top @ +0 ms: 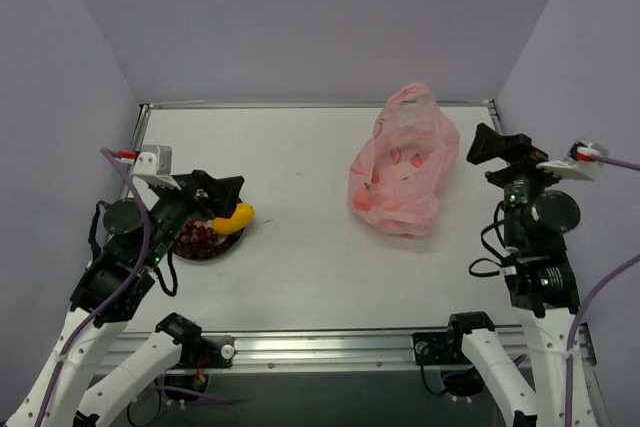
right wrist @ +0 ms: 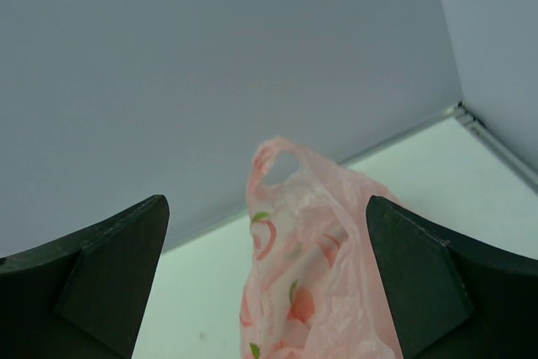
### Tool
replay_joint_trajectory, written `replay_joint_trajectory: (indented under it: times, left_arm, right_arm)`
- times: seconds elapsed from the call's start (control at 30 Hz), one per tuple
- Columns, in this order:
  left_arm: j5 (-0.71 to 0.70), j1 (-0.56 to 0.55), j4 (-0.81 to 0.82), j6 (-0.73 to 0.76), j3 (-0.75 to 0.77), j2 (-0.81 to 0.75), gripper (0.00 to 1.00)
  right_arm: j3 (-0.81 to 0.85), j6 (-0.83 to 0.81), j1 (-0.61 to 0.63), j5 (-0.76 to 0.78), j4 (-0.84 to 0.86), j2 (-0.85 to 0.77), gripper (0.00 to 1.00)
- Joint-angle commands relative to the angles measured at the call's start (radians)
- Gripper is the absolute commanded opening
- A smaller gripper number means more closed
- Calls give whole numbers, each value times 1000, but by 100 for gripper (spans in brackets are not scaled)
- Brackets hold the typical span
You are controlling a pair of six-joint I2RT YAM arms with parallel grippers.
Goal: Take the fake fruits out of the plastic bag
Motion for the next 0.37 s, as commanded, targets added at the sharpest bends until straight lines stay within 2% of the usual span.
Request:
replay_joint_trajectory:
  times: [0.0,0.13,0.33]
  left_arm:
    - [-19,0,-118,136,25,-111,94]
    - [22,2,-113,153,-57,-175,94]
    - [-19,9,-127,182,-59,-188,94]
  right_arm:
    - [38,-22,24,136,-24,-126,100]
    - [6,-5,39,182,-24,-189,100]
    - [-48,46,39,147,29,-197,100]
